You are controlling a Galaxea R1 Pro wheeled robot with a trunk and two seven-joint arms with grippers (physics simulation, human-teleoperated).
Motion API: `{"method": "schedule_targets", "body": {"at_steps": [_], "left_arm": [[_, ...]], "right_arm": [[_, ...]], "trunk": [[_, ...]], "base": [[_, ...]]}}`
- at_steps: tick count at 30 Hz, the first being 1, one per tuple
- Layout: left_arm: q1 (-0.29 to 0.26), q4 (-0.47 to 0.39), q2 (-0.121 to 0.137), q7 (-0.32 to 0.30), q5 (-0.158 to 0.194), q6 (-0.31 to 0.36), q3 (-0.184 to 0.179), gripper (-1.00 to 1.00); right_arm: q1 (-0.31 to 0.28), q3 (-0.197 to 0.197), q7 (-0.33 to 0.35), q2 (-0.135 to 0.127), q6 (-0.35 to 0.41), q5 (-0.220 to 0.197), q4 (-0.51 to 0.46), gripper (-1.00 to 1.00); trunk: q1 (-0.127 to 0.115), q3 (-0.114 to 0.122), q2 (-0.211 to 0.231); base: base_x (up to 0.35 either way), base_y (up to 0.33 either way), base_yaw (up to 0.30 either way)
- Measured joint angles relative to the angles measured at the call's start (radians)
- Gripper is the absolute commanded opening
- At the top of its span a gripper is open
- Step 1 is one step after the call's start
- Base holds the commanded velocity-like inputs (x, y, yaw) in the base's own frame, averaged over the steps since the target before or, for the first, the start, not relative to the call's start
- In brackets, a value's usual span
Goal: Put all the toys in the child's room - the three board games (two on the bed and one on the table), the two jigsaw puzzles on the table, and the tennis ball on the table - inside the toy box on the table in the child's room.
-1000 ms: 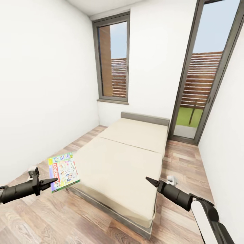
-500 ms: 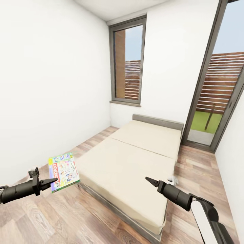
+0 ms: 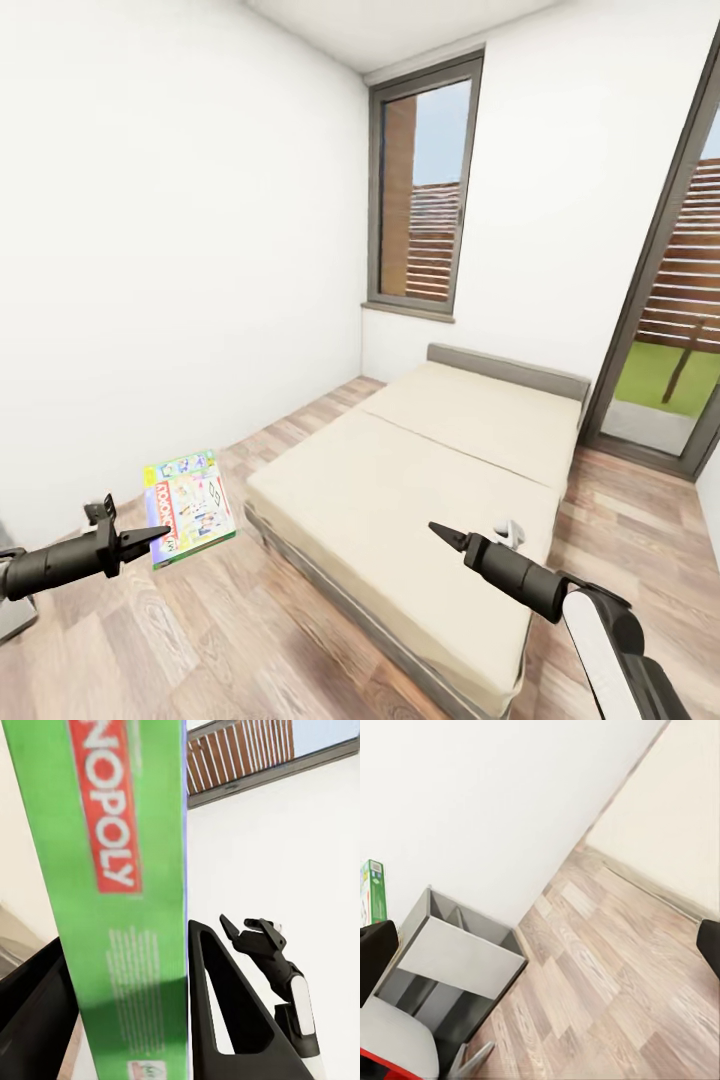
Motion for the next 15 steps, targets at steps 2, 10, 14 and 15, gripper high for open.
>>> {"method": "schedule_targets", "body": {"at_steps": [2,10,14,15], "left_arm": [[0.0,0.0,0.001,0.0,0.0,0.0,0.0,-1.0],[0.0,0.0,0.001,0.0,0.0,0.0,0.001,-1.0],[0.0,0.0,0.001,0.0,0.0,0.0,0.001,-1.0],[0.0,0.0,0.001,0.0,0.001,0.0,0.001,-1.0]], "right_arm": [[0.0,0.005,-0.001,0.0,0.0,0.0,0.001,1.0],[0.0,0.061,-0.003,-0.007,-0.005,0.001,0.003,1.0],[0.0,0.066,-0.003,-0.009,-0.006,0.001,0.005,1.0],[-0.001,0.066,-0.004,-0.009,-0.006,0.001,0.005,1.0]], "trunk": [[-0.008,0.008,0.014],[-0.038,0.038,0.07],[-0.054,0.054,0.098],[-0.058,0.057,0.105]], "base": [[0.0,0.0,0.266],[0.0,0.0,0.267],[0.0,0.0,0.267],[0.0,0.0,0.267]]}}
